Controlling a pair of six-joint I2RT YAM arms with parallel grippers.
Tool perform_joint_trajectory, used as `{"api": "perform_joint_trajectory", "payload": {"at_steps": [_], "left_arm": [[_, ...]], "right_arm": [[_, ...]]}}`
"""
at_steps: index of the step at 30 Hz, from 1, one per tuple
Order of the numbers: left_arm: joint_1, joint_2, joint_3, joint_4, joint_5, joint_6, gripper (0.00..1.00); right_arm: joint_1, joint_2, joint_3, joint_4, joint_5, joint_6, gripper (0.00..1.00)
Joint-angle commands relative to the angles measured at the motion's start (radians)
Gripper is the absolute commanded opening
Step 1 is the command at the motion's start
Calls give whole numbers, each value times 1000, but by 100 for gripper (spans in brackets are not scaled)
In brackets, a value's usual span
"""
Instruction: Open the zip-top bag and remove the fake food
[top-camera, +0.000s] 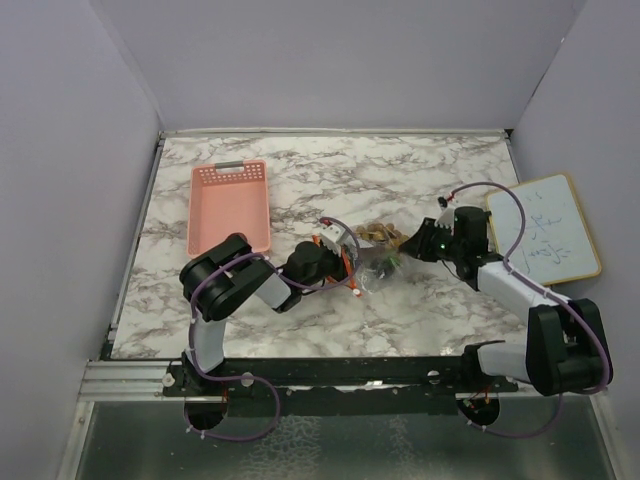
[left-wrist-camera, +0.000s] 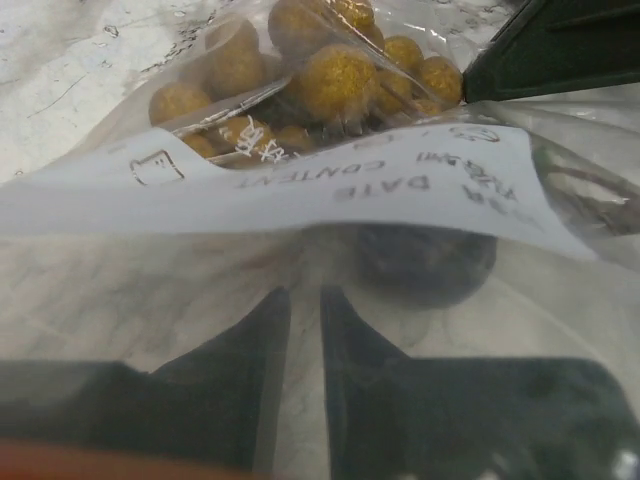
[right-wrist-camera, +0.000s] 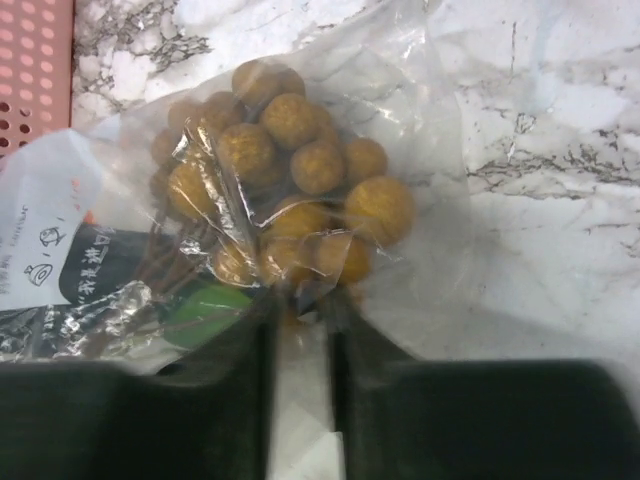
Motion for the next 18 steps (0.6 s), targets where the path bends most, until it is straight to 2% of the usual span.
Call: {"api": "perform_joint_trajectory", "payload": {"at_steps": [1,2,6,12,18], "left_arm": [[-1,-1,6,15,32,7,23],[-2,-2,5,15,32,6,24],[-2,-8,3,9,20,9,26],[-2,-12,-15,48,13,-15,48],[-36,54,-17,259,72,-137,60]], "right_arm": [[0,-53,-17,61,-33,-4,6],[1,-70,-14,53,-18,-5,2],[1,-152,-8,20,42,-17,1],[0,-307,32,-47,118,-28,1],[1,-398,6,37,60,16,1]]}}
